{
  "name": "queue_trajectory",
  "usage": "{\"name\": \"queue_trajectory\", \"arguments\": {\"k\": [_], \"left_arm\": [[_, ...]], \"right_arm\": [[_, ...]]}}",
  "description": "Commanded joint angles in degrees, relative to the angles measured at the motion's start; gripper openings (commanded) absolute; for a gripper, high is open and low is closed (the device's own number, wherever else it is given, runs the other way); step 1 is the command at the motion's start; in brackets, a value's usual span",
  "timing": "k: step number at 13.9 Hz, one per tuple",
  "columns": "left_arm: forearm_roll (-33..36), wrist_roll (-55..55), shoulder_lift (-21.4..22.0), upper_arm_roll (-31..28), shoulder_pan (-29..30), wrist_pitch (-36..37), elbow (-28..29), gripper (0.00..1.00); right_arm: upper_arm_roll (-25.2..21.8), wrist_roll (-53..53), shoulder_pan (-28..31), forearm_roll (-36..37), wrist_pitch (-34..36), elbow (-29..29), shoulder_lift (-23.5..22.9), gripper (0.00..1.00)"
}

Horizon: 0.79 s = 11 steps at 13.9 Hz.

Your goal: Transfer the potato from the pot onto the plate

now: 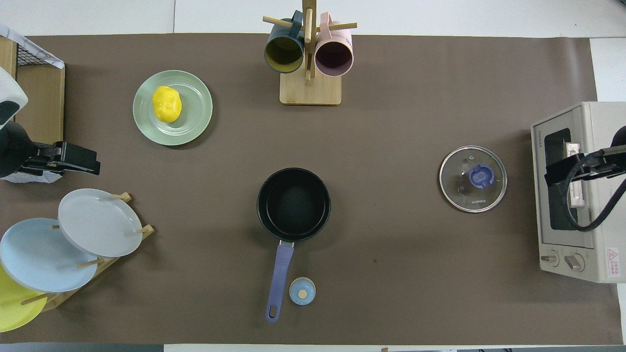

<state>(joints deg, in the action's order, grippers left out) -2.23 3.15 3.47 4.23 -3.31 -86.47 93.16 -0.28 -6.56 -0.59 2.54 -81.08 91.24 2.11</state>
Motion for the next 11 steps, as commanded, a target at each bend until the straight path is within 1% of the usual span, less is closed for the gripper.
{"name": "queue_trajectory", "arguments": {"k": [1,3,5,11], "left_arm": [[-0.8,0.6,0.3,0.0,0.3,2.5,-1.8,1.00],[-0.2,0.4,0.2,-0.7,-0.5,2.4,-1.7,1.00],[2.3,-0.3,0.2,-1.1,-0.6,2.3,-1.7,1.00],[0.7,-0.3,0.2,-0.7,0.1,2.0,-1.8,1.00]], "right_arm": [[0.3,0.6,0.5,-0.6,-1.0,1.5,1.2,1.00],[0.3,0.6,0.5,-0.6,-1.1,1.5,1.2,1.00],[0.4,0.6,0.5,-0.6,-1.0,1.6,1.3,1.00],[0.3,0.6,0.5,-0.6,-1.0,1.6,1.2,1.00]]}}
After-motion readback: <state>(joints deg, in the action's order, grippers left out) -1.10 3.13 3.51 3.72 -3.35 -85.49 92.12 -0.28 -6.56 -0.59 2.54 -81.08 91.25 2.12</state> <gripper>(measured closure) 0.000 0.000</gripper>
